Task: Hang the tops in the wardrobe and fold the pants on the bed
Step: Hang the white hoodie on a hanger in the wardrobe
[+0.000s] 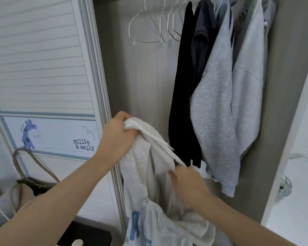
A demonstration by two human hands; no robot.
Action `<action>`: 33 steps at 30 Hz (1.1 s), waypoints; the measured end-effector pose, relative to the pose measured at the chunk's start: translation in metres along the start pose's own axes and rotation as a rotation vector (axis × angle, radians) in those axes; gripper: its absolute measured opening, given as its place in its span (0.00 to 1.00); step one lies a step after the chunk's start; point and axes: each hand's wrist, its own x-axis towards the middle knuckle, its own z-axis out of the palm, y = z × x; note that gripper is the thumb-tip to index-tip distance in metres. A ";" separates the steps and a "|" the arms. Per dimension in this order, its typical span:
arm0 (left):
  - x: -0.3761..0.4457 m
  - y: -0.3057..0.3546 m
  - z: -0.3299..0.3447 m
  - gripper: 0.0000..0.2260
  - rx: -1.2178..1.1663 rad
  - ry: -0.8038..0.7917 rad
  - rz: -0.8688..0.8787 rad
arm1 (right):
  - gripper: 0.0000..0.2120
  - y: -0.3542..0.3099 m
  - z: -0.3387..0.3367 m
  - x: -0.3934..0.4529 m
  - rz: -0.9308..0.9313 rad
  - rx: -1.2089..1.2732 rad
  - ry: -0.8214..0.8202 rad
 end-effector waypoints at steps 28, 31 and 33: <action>0.060 -0.062 0.063 0.40 0.861 -0.474 -0.281 | 0.07 0.010 -0.149 0.175 -0.430 0.420 0.614; 0.081 -0.061 0.049 0.38 0.987 -0.493 -0.330 | 0.07 0.017 -0.156 0.185 -0.402 0.446 0.650; 0.091 -0.063 0.037 0.27 0.643 -0.494 -0.402 | 0.07 0.022 -0.159 0.191 -0.379 0.498 0.659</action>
